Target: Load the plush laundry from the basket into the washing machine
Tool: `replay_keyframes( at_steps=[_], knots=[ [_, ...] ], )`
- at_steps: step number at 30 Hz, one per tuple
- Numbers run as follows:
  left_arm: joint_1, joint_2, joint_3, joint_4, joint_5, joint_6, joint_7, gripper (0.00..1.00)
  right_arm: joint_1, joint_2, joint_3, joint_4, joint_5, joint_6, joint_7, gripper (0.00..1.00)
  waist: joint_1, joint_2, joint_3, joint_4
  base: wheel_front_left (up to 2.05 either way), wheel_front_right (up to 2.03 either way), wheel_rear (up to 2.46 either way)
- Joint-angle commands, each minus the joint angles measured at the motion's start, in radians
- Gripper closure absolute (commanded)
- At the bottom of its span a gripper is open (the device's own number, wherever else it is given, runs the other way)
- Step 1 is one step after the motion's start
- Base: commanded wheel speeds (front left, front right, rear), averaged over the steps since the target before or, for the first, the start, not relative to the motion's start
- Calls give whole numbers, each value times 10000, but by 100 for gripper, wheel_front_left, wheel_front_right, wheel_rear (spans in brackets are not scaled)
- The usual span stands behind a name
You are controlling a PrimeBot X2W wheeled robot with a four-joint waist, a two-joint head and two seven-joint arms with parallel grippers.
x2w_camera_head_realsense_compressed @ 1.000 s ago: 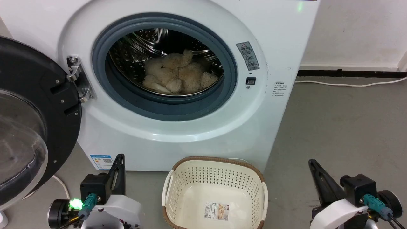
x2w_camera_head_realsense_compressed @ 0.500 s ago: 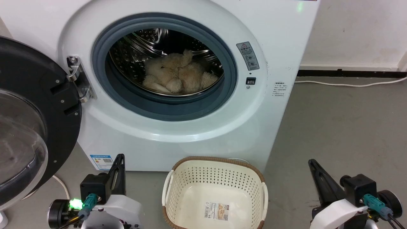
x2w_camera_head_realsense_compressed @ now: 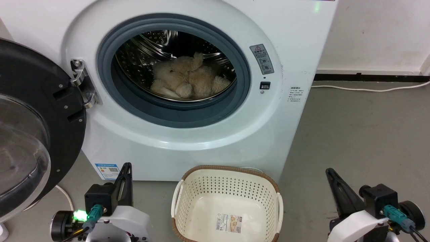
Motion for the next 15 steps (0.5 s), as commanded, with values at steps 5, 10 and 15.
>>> replay_keyframes(
  at_steps=[5, 10, 15],
  knots=[
    [147, 1, -1, -45, 16, -55, 3, 100, -113, -2, -7, -43, -76, -7, 3, 100, 0, 0, 0, 0, 0, 0, 0],
    [147, 1, -1, -45, 16, -55, 3, 100, -113, -2, -7, -43, -76, -7, 3, 100, 0, 0, 0, 0, 0, 0, 0],
    [147, 1, -1, -45, 16, -55, 3, 100, -113, -2, -7, -43, -76, -7, 3, 100, 0, 0, 0, 0, 0, 0, 0]
  ],
)
